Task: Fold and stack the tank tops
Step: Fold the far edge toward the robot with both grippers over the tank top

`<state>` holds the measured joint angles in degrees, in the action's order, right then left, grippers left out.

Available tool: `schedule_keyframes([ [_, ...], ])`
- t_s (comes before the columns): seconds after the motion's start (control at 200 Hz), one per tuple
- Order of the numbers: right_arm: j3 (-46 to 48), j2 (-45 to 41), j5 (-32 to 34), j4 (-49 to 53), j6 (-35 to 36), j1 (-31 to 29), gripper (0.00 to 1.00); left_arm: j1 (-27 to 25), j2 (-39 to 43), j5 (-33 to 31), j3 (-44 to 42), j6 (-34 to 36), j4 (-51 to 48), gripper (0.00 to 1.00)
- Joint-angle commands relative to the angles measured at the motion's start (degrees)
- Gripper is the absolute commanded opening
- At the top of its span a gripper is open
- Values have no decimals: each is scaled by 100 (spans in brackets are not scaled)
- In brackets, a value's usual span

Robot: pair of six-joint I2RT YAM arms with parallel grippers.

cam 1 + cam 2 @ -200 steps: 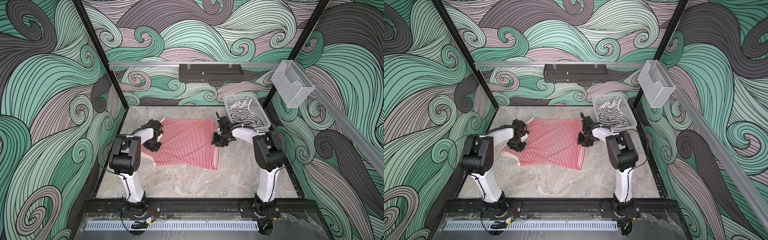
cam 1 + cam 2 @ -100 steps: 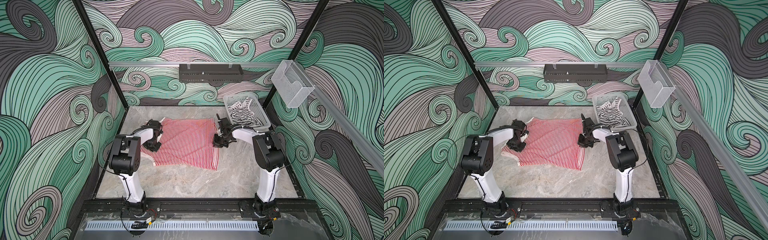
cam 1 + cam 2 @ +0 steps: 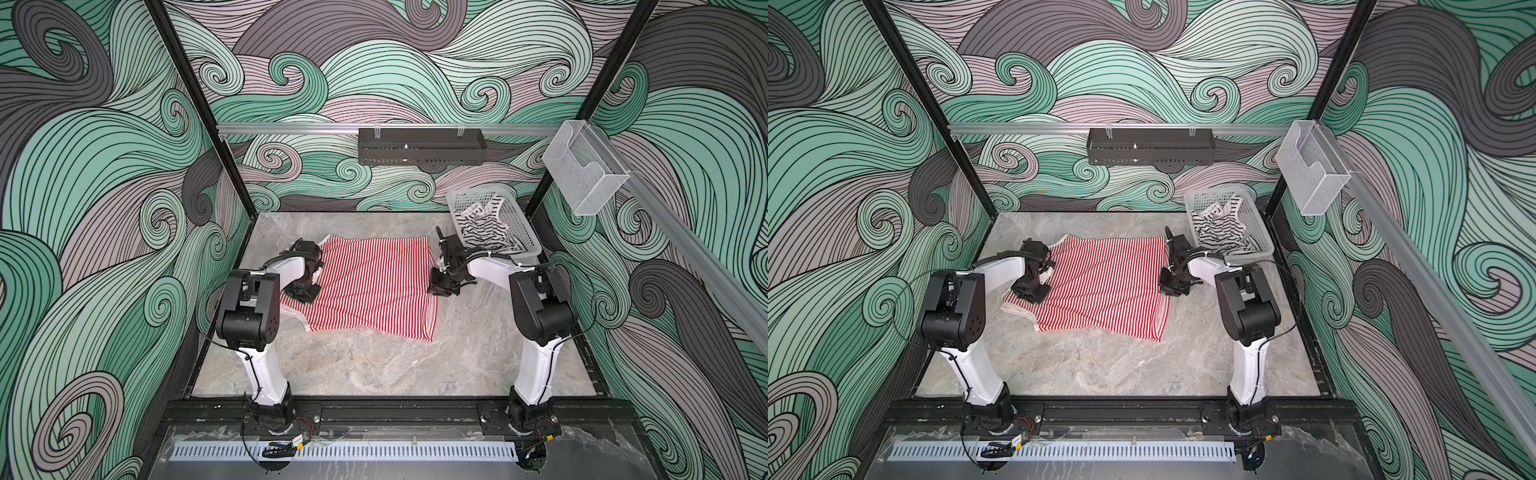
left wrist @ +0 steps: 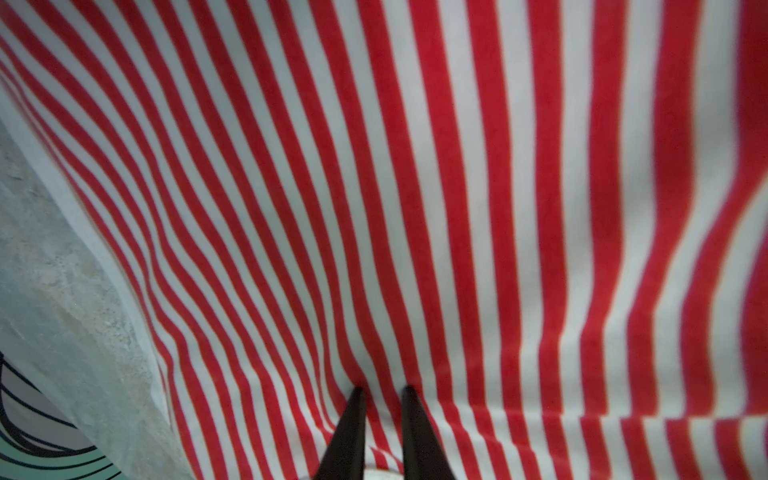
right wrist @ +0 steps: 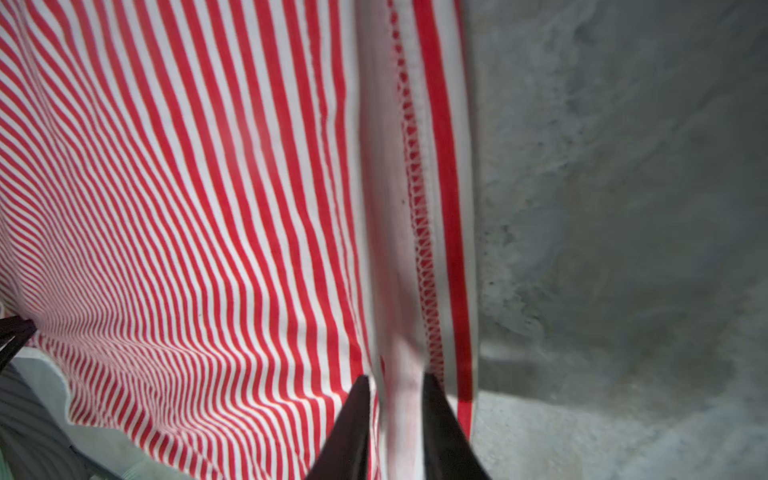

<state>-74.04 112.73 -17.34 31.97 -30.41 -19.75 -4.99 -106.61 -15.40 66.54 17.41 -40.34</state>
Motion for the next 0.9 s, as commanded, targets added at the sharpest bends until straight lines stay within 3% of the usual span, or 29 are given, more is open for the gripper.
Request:
schedule_keyframes([
  [0.0,214,-420,116,158,-36,-50,31,69,-47,138,-197,-27,-307,18],
  [0.15,414,-811,160,233,-138,-390,32,60,46,233,-211,-79,-383,18],
  [0.385,443,-936,423,442,-285,-1108,26,51,131,273,-334,-124,-339,18],
  [0.896,1221,-990,231,267,-334,-1242,28,50,545,380,-893,-152,-361,18],
])
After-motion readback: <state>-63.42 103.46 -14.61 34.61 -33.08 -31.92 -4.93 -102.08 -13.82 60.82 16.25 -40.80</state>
